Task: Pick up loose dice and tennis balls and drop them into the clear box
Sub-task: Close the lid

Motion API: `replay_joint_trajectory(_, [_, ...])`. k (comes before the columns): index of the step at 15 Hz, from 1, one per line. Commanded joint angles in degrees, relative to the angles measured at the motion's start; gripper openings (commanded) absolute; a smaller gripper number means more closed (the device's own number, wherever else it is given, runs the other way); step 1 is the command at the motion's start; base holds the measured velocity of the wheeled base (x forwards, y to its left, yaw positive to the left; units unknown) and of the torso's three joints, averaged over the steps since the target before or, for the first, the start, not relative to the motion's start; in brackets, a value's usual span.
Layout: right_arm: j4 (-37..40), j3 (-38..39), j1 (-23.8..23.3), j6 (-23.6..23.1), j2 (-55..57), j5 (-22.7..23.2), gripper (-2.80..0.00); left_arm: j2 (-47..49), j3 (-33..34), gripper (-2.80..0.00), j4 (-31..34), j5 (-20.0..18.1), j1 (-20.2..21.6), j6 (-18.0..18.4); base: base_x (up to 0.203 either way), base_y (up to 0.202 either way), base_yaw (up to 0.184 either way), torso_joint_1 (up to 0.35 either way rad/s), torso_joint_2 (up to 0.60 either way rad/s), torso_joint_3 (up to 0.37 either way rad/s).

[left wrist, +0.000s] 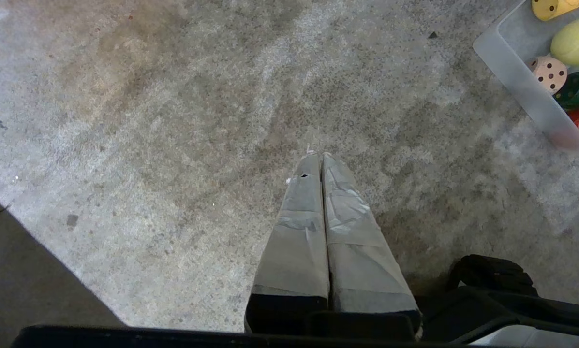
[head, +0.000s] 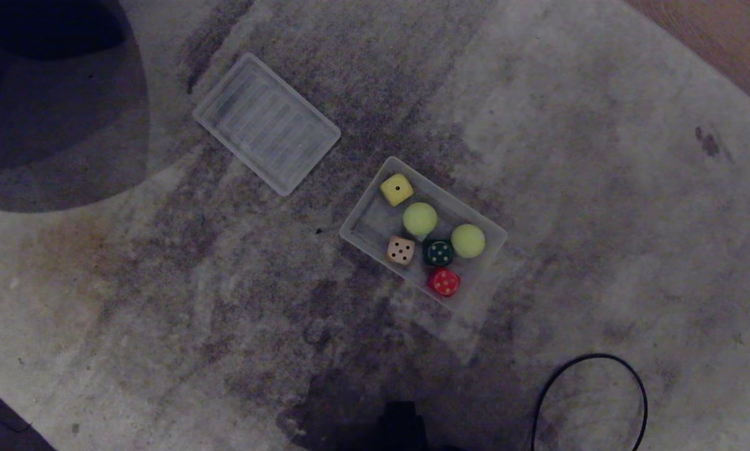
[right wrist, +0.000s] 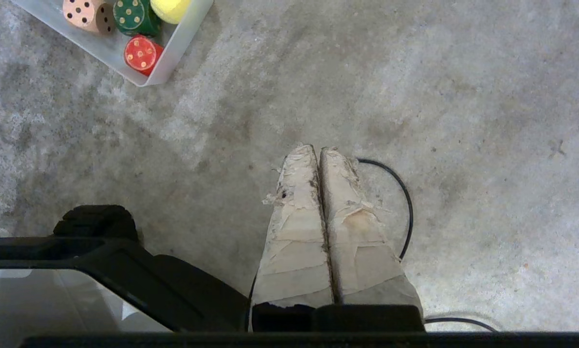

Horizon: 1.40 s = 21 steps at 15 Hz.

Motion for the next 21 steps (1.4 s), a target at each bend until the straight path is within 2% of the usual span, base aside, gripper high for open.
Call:
replay_joint_trajectory(1, [0.0,0.0,0.0,0.0,0.0,0.0,-2.80,0.1,0.0,-2.80,0.0,0.1,0.0,-0.1,0.000,0.000,0.000,0.000,0.00,0.000])
replay_joint_trajectory(14, [0.1,0.0,0.0,0.1,0.0,0.0,-2.80,0.1,0.0,-2.80,0.0,0.0,0.0,0.1,0.000,0.000,0.000,0.000,0.00,0.000])
replay_joint_trajectory(21, [0.0,0.0,0.0,0.1,0.0,0.0,-2.80,0.1,0.0,-2.80,0.0,0.1,0.0,0.1,0.002,-0.007,0.150,0.003,0.00,0.004])
